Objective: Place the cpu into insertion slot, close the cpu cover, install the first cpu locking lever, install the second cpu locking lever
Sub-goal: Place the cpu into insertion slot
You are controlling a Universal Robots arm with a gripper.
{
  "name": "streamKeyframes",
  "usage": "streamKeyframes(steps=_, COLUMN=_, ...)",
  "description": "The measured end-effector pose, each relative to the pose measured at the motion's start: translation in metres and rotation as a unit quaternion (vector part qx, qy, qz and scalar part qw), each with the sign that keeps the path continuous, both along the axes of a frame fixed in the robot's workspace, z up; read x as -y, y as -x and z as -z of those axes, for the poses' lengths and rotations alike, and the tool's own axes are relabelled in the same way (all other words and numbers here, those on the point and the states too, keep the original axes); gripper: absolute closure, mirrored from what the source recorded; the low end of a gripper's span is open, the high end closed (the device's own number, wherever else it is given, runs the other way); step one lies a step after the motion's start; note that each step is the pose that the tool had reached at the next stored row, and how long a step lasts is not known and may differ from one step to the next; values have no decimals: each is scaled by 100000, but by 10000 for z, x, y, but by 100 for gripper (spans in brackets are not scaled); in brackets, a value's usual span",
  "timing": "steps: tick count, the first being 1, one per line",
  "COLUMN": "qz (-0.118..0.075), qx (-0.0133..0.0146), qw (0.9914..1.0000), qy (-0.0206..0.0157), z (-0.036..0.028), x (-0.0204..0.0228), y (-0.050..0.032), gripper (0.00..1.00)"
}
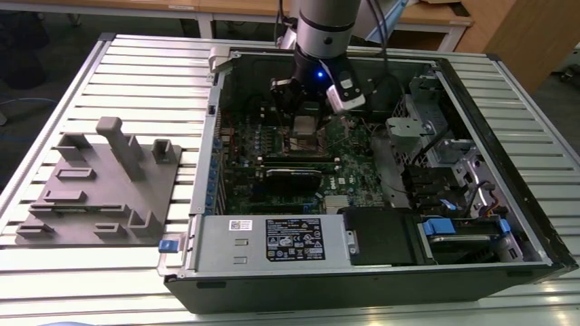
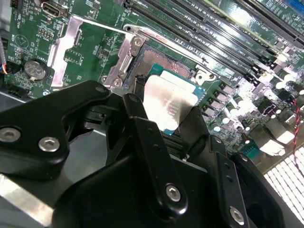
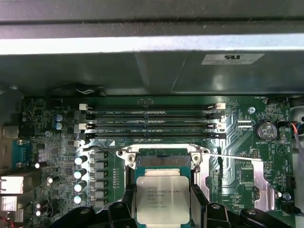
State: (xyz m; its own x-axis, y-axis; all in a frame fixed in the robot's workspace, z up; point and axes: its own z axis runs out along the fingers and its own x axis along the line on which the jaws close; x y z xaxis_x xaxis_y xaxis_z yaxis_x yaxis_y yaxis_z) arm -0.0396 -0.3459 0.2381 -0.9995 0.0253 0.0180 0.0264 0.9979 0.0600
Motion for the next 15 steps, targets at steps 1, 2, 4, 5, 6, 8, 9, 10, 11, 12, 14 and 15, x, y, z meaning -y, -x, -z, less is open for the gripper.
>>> streamKeyframes(steps=1, qz=-1, qx=0, qw=100000, qy=-1, z=13, x=0, y=0, gripper=46)
streamKeyframes(steps=2, qz=3, qx=-2, qw=100000, qy=9, z=21, x=0, y=0, gripper=46)
streamKeyframes(steps=4, qz=82, qx=-5, qw=100000, qy=47, z=28, x=0, y=0, gripper=46)
streamKeyframes(steps=5, qz=394, qx=-10, qw=99999, qy=54, z=29, x=1, y=0, gripper=46)
streamKeyframes(steps=6, qz=950, qx=-5, qw=99995, qy=53, z=31, x=0, y=0, gripper=46)
streamKeyframes(steps=8, qz=2615, qx=-6, qw=99966, qy=50, z=35, x=0, y=0, gripper=46)
streamKeyframes(steps=9, qz=3518, qx=-5, qw=99938, qy=43, z=36, x=0, y=0, gripper=46)
streamKeyframes(steps=10, qz=4410, qx=-3, qw=99903, qy=42, z=37, x=0, y=0, gripper=46)
streamKeyframes(steps=11, qz=5392, qx=-5, qw=99855, qy=40, z=38, x=0, y=0, gripper=46)
streamKeyframes(steps=12, qz=6290, qx=-6, qw=99802, qy=43, z=38, x=0, y=0, gripper=46)
streamKeyframes(steps=14, qz=8088, qx=-6, qw=99672, qy=40, z=40, x=0, y=0, gripper=46)
streamKeyframes(steps=15, qz=8974, qx=-6, qw=99597, qy=41, z=40, x=0, y=0, gripper=46)
